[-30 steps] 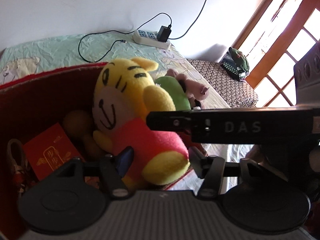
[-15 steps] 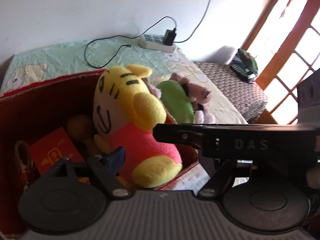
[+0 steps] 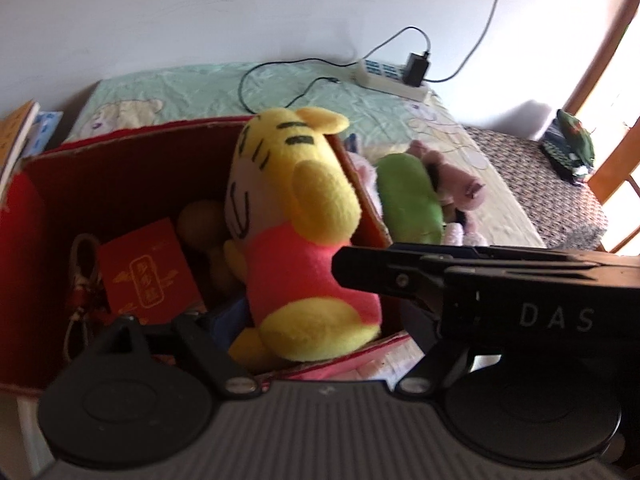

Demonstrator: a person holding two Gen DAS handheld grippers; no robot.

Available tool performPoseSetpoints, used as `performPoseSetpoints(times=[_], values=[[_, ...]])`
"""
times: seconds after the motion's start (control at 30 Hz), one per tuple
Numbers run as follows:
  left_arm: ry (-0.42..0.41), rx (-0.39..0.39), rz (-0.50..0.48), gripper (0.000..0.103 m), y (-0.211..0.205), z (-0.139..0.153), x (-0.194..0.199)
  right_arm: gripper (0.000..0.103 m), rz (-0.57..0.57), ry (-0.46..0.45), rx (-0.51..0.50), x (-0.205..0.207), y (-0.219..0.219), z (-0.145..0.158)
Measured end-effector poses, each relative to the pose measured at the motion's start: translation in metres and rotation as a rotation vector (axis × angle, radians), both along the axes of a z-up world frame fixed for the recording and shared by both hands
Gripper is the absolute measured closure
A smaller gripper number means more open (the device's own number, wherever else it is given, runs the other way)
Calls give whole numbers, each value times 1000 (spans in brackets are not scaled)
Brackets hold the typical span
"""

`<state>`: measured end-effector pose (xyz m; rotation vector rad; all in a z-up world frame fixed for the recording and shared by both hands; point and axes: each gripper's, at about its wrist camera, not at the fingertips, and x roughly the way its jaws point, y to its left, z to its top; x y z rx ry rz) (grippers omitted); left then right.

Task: Organize objects
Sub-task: 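Open the right gripper and release the tiger plush inside the box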

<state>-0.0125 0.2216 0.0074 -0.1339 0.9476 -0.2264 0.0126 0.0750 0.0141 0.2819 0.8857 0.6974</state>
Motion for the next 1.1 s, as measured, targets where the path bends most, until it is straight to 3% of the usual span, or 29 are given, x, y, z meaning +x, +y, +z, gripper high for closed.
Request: performPoseSetpoints(times=[0.4,1.1], values=[[4,32,60,16,-4,0,-2,55,57,-16,-11,2,-1,0],[-22,99,-9,9,-9,2,-4,55,-13,-22,4,-10,-1,-2]])
